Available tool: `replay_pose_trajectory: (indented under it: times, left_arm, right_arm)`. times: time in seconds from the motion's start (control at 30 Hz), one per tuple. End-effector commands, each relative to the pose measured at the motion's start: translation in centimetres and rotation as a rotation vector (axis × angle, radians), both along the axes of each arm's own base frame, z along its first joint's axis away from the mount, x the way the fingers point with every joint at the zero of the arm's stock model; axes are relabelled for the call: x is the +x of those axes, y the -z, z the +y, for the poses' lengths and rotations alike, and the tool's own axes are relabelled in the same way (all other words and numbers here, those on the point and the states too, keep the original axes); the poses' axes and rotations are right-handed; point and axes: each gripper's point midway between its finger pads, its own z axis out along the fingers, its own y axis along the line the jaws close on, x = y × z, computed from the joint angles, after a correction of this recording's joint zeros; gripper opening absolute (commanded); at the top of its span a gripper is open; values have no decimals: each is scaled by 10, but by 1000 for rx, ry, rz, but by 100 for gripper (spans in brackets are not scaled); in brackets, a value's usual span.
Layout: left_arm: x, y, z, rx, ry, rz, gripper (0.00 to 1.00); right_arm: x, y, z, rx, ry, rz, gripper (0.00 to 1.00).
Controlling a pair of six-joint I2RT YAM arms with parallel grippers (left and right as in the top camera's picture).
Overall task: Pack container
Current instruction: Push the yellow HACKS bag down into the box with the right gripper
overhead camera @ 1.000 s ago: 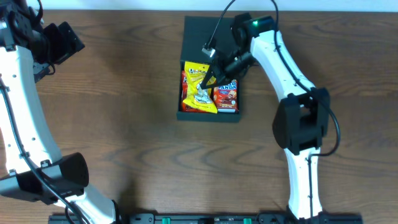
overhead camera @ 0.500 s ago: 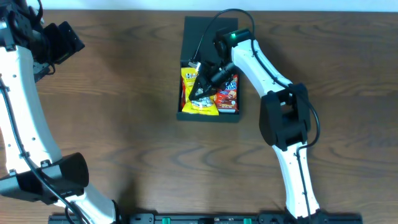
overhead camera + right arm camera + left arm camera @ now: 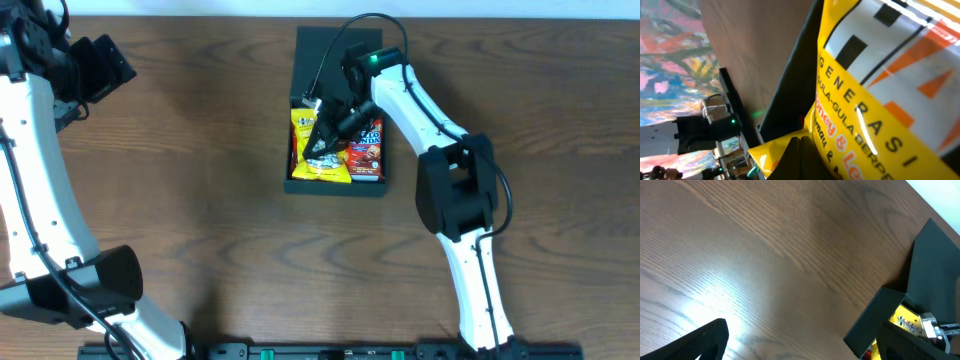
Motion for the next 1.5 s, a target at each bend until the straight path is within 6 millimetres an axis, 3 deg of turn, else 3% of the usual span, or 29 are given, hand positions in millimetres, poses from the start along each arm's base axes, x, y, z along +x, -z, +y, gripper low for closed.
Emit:
replay_pose_trajectory:
  times: [0.0, 0.1, 0.27, 0.37, 0.5, 0.7, 0.9, 1.03, 1.2, 1.47]
  left_arm:
    - [0, 1, 0, 2, 20, 4, 95]
    - [0, 1, 0, 2, 20, 4, 95]
    - [0, 1, 0, 2, 20, 3, 95]
    - [0, 1, 0, 2, 20, 4, 95]
    - [0, 1, 0, 3, 19, 3, 95]
    - [0, 1, 1, 10, 19, 4, 95]
    - [1, 1, 1, 20, 38, 0, 95]
    - [0, 1, 1, 25, 52, 4, 95]
    - [0, 1, 1, 26, 58, 8, 95]
    - [2, 0, 1, 29, 58, -2, 95]
  right_arm:
    - [-6, 54, -15, -127, -16, 57, 2]
    - [-7, 54, -14, -121, -15, 64, 2]
    - [-1, 30, -13, -111, -11, 38, 2]
    - [6, 5, -11, -91, -10, -11, 1]
    - [14, -43, -9, -53, -11, -114, 1]
    - [3, -103, -25, -22, -29, -212, 2]
    - [-1, -131, -44, -81, -27, -316, 2]
    - [-9, -121, -46, -79, -37, -299, 2]
    - [-25, -82, -39, -13, -40, -181, 2]
    - [-36, -30, -42, -56, -13, -108, 2]
